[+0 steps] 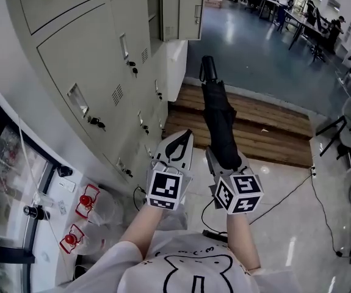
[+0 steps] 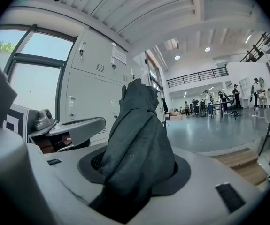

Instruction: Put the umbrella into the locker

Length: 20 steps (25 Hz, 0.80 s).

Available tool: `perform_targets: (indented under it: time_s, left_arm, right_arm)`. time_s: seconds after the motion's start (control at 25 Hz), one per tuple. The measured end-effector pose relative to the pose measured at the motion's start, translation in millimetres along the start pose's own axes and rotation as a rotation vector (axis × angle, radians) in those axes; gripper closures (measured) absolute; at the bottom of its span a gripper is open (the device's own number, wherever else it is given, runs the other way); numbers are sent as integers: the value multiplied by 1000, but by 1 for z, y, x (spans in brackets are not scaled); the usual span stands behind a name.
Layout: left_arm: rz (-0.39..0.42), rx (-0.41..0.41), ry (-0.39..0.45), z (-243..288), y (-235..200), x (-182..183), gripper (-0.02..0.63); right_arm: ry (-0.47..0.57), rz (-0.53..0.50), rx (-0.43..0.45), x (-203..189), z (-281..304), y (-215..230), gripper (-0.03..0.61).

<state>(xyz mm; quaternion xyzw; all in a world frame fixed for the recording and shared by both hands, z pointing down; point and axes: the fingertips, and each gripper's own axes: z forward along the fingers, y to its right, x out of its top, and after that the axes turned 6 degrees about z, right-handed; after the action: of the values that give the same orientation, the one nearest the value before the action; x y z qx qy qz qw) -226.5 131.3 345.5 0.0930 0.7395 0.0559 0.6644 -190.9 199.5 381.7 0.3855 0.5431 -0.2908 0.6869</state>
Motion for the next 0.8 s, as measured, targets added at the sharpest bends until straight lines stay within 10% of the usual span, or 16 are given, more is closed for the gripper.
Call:
perform_targets:
  time_s: [0.8]
  left_arm:
    - [-7,-2,25,183,-109,-33,611]
  right_arm:
    - [-29,-6,10,45,195,81,364]
